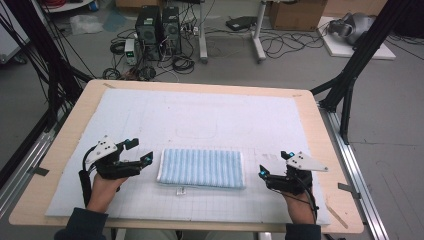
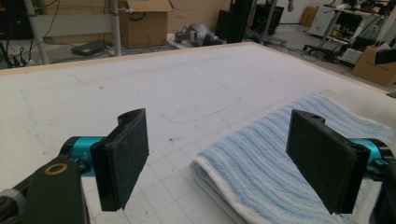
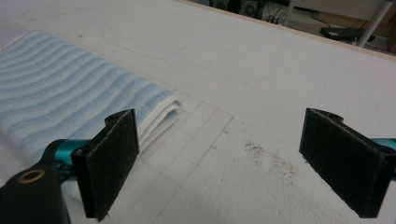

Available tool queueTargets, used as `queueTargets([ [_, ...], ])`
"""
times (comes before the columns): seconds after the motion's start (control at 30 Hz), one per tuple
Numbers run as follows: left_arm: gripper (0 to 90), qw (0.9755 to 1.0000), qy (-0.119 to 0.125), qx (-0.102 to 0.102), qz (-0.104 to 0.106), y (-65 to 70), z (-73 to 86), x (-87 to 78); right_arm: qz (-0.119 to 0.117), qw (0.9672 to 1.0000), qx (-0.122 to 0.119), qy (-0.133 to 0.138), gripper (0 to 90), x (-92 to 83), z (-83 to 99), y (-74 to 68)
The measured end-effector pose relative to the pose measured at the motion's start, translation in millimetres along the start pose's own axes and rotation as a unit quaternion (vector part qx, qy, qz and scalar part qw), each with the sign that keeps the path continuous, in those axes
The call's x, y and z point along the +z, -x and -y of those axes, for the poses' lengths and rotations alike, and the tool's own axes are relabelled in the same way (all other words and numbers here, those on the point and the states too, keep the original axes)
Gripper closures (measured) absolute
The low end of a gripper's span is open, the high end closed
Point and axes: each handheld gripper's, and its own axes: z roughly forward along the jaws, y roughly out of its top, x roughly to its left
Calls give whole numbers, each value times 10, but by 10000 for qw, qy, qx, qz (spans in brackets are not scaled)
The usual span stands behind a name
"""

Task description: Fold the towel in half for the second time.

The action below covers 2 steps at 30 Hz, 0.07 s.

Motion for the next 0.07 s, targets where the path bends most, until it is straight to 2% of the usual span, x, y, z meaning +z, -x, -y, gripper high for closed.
queueTargets([
  [0.07,214,10000,3,-14,0,1,3,2,0,10000,4,9,111,1,0,7],
])
